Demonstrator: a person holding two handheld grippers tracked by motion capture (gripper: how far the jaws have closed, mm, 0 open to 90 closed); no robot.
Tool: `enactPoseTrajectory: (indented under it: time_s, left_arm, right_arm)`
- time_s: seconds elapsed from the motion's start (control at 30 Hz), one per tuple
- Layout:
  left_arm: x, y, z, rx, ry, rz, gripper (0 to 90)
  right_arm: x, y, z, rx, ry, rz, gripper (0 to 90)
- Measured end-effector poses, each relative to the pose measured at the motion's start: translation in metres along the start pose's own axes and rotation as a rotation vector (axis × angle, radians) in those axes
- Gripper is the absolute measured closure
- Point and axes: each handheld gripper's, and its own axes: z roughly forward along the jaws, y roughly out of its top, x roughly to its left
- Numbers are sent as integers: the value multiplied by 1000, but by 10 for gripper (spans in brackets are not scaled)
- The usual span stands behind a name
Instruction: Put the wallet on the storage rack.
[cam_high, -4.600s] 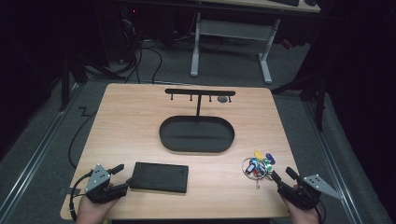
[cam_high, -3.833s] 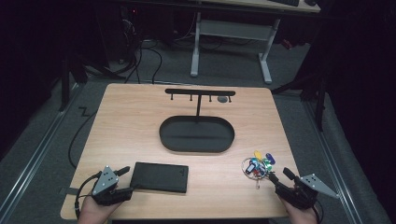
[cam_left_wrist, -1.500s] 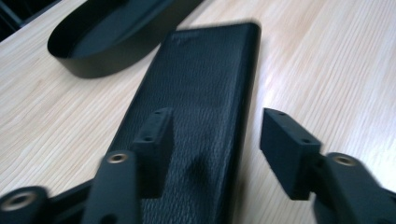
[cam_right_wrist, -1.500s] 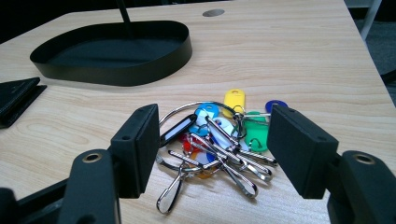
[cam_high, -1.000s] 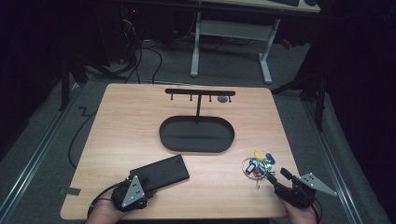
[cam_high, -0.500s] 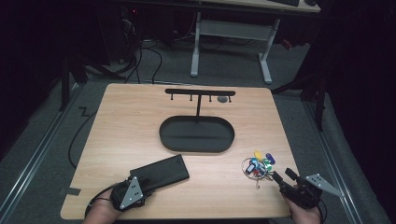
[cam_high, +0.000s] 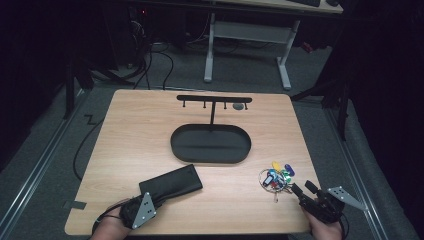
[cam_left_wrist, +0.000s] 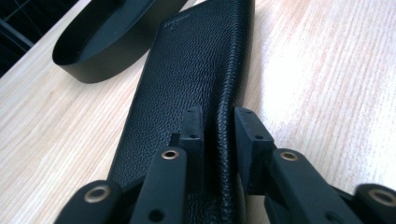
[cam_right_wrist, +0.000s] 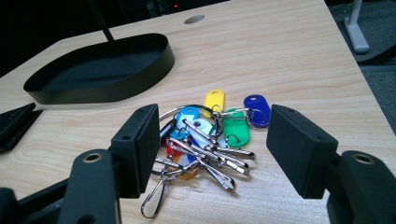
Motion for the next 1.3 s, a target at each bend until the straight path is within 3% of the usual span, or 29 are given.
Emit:
enactPoseTrajectory:
  time_s: [0.17,0.53,1.17,1.3]
  left_arm:
    - [3,1,-4,-31,14,-41,783]
    - [12,3,-14,-95,2,-141,792]
    - [17,7,-21,-127,-7,-219,795]
    - [20,7,-22,-133,-20,-261,796]
  right_arm:
    - [0,0,0,-1,4,-1,354]
    - [-2,0,-1,-1,7,-6,355]
    - [0,0,1,9,5,-18,358]
    - [0,0,1,11,5,-15,358]
